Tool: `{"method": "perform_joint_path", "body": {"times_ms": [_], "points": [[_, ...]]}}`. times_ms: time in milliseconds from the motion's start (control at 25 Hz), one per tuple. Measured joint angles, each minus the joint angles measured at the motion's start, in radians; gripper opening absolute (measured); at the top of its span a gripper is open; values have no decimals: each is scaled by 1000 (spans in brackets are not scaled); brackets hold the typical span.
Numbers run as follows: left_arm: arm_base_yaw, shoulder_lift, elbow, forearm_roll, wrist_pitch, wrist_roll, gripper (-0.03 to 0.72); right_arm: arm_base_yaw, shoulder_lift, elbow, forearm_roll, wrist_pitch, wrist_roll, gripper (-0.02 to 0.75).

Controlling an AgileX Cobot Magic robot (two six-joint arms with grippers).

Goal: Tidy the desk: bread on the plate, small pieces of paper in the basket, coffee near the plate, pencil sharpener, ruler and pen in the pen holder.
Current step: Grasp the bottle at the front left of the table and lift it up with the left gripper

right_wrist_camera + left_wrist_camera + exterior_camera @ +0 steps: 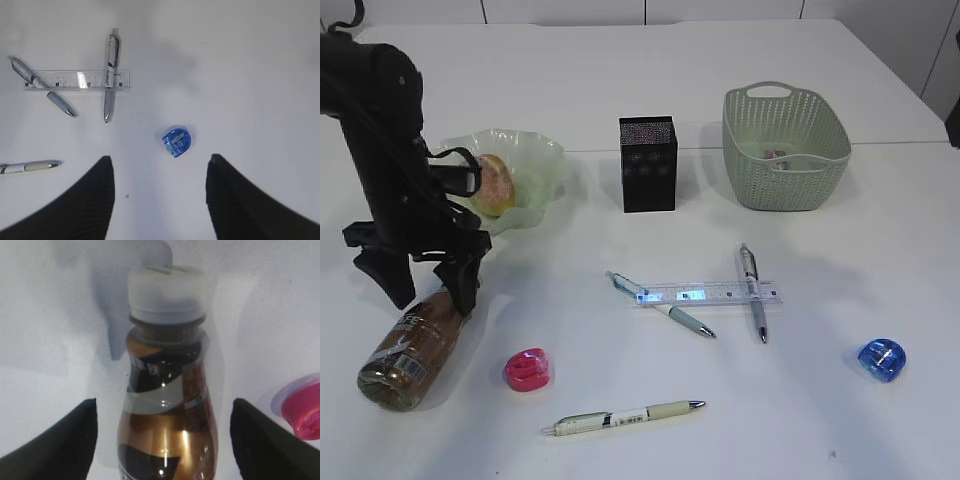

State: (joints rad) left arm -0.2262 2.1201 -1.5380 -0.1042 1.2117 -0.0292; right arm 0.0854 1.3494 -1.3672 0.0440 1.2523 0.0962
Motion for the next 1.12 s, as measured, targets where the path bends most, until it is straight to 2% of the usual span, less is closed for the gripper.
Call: {"method": "perform_joint_path", "body": {"times_ms": [1120], "points": [[0,43,0,2,-2,0,567,0,0,0,0,0,-2,460]]}}
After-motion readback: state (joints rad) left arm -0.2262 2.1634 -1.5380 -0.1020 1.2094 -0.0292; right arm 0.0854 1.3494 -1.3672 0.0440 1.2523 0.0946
